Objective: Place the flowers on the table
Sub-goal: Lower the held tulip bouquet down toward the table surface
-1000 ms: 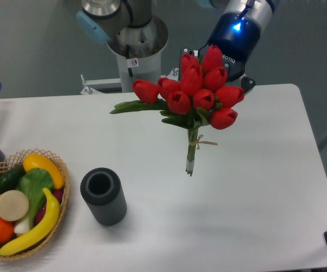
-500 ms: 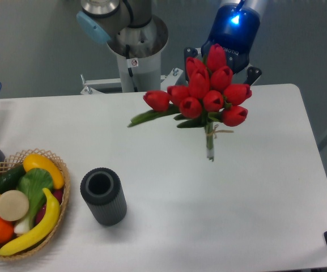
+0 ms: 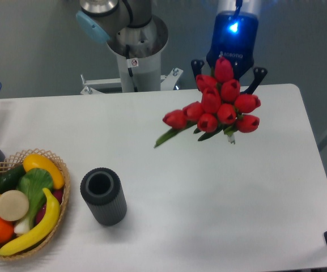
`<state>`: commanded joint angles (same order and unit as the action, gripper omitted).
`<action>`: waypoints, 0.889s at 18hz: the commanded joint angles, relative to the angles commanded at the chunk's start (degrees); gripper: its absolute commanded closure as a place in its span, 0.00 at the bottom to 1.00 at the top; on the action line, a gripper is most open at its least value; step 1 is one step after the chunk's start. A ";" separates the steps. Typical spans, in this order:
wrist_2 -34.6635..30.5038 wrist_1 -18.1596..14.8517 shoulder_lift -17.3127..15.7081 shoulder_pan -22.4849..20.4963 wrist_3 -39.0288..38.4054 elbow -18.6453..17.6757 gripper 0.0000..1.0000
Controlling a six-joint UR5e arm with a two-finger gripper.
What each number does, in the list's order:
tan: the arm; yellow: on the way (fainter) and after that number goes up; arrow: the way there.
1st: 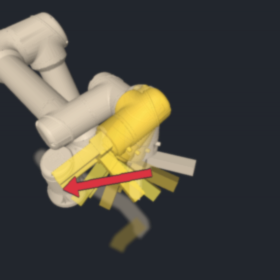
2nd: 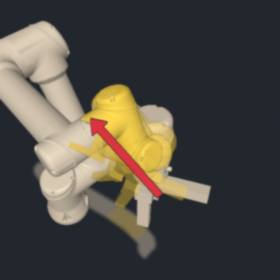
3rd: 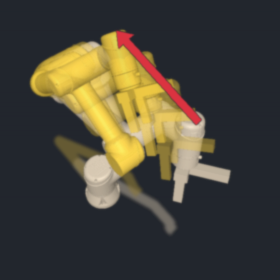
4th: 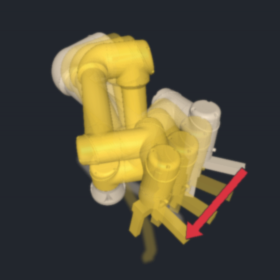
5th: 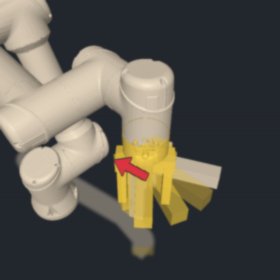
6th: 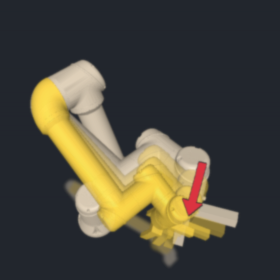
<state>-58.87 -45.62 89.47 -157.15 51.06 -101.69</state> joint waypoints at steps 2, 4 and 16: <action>-3.34 0.00 1.05 1.05 1.49 -0.53 0.60; -7.73 -0.17 2.11 2.55 3.33 -1.49 0.60; -34.19 -3.16 11.24 11.33 10.46 -3.78 0.61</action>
<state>-93.06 -48.78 100.71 -145.82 61.52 -105.47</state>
